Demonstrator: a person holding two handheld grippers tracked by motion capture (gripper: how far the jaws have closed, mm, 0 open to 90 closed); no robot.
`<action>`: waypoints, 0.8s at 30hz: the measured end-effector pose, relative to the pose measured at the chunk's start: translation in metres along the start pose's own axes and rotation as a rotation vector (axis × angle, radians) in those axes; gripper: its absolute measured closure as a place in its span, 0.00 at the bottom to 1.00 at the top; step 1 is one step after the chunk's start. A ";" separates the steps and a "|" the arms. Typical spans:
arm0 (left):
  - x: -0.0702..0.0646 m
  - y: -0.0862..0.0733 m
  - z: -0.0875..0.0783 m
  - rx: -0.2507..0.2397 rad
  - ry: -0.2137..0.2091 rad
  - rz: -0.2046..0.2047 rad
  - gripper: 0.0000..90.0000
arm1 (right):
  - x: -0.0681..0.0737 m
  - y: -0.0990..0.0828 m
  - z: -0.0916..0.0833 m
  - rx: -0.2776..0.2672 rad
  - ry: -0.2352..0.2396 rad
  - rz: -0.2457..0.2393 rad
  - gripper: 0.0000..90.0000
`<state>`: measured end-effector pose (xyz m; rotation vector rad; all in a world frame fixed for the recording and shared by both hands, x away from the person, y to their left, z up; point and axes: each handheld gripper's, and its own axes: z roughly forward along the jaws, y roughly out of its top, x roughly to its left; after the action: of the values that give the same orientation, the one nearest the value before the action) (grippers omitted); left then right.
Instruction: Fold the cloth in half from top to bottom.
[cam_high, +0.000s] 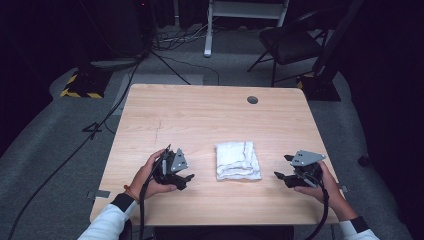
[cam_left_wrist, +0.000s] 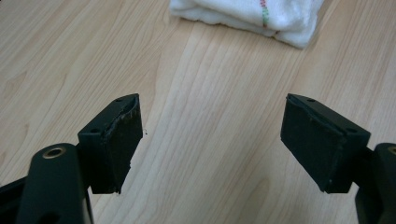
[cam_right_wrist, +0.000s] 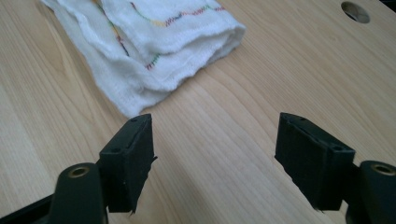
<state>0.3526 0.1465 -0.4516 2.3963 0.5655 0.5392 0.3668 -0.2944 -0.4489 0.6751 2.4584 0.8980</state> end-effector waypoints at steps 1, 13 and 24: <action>0.000 -0.003 -0.001 0.002 0.009 0.002 0.23 | 0.000 -0.002 -0.001 0.008 -0.007 -0.009 0.31; 0.005 -0.033 -0.010 0.033 0.052 -0.050 0.23 | -0.011 -0.034 -0.010 0.053 -0.051 0.061 0.30; 0.010 -0.056 -0.014 0.043 0.048 -0.106 0.23 | -0.023 -0.073 -0.017 0.078 -0.074 0.180 0.29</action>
<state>0.3393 0.1986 -0.4754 2.3828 0.7279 0.5447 0.3542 -0.3644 -0.4814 0.9531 2.4054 0.8296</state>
